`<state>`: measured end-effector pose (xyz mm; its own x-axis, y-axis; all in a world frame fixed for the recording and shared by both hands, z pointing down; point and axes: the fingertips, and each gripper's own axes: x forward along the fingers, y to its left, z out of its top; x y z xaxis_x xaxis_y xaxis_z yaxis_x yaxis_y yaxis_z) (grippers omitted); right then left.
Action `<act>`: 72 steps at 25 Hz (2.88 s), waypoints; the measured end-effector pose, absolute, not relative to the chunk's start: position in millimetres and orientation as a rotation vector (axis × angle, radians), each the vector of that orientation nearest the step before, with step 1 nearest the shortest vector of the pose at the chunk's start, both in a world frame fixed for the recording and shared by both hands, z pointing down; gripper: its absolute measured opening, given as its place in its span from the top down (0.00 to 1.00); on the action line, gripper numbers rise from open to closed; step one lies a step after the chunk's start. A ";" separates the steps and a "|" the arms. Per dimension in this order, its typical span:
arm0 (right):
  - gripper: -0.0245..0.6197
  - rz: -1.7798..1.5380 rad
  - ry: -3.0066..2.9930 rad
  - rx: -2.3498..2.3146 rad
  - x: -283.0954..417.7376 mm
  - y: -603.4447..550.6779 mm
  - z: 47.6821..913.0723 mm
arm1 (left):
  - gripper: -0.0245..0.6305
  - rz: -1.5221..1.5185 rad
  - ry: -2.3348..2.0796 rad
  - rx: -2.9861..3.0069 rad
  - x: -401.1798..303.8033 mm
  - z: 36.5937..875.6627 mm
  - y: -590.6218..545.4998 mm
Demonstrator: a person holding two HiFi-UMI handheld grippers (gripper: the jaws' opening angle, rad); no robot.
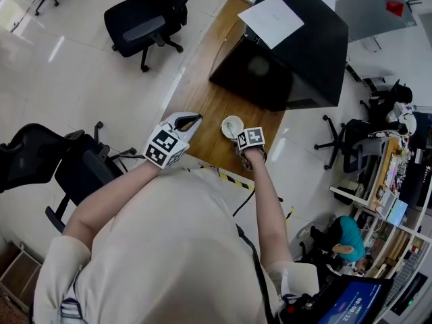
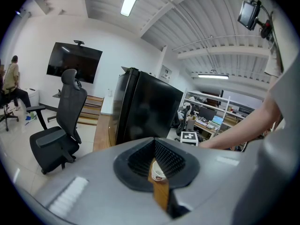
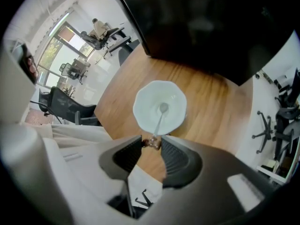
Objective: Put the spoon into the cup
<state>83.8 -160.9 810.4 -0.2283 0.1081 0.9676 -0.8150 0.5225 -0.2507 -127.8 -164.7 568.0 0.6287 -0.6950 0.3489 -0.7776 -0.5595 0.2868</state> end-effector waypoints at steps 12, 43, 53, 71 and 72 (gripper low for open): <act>0.50 0.937 -1.799 1.042 92.8 -185.9 773.7 | 0.96 0.293 -1.078 2.483 -140.9 568.8 -152.4; 0.74 0.803 -2.490 1.674 122.0 -148.1 558.8 | 0.96 0.325 -1.065 2.494 -128.6 546.8 -165.8; 0.78 0.751 -2.530 1.713 192.2 -75.6 539.6 | 0.96 0.350 -1.021 2.523 -56.4 547.0 -92.1; 0.84 0.614 -2.634 1.515 258.0 13.7 531.0 | 0.96 0.290 -1.225 2.397 -13.5 542.1 15.4; 0.84 0.619 -2.640 1.508 261.1 17.2 530.3 | 0.96 0.281 -1.239 2.382 -14.2 542.2 22.0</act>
